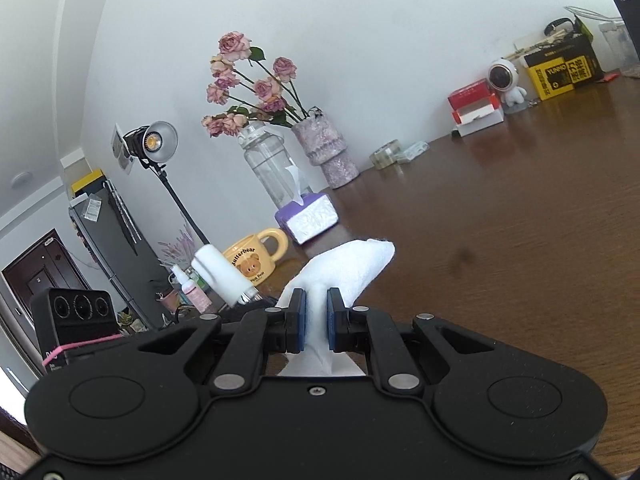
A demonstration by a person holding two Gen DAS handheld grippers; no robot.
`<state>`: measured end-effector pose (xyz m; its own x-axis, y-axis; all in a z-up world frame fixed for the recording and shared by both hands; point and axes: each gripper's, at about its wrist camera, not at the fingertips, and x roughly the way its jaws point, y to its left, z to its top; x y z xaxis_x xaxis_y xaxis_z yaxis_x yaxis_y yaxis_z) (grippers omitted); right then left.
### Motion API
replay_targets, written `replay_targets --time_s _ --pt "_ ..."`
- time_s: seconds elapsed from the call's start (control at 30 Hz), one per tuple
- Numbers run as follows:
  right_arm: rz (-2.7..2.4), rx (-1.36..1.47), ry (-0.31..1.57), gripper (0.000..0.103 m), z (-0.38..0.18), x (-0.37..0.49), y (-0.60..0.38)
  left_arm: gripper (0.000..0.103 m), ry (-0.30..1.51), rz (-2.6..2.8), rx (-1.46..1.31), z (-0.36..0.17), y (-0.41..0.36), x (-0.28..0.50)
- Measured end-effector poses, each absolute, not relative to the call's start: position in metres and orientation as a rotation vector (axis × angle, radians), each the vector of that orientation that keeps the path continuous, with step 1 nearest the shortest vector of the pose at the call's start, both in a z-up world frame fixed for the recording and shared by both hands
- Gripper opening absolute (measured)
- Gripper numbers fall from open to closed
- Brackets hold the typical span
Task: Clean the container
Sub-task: 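Wipe the vial cap again with the tissue, then pull the right gripper away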
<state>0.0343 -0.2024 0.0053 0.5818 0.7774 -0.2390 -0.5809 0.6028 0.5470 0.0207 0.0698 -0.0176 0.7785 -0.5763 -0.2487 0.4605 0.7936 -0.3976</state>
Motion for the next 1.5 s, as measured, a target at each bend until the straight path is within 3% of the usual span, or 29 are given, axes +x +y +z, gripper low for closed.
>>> replay_targets --time_s 0.2,0.67,1.5 --pt "0.82 0.398 0.513 0.011 0.001 0.027 -0.199 0.021 0.373 -0.544 -0.327 -0.018 0.072 0.022" --pt "0.977 0.323 0.359 0.011 0.049 0.003 -0.184 0.021 0.438 -0.477 -0.228 -0.022 0.053 0.03" --pt "0.942 0.248 0.378 0.011 0.044 -0.007 -0.183 0.021 0.444 -0.455 -0.201 -0.023 0.05 0.032"
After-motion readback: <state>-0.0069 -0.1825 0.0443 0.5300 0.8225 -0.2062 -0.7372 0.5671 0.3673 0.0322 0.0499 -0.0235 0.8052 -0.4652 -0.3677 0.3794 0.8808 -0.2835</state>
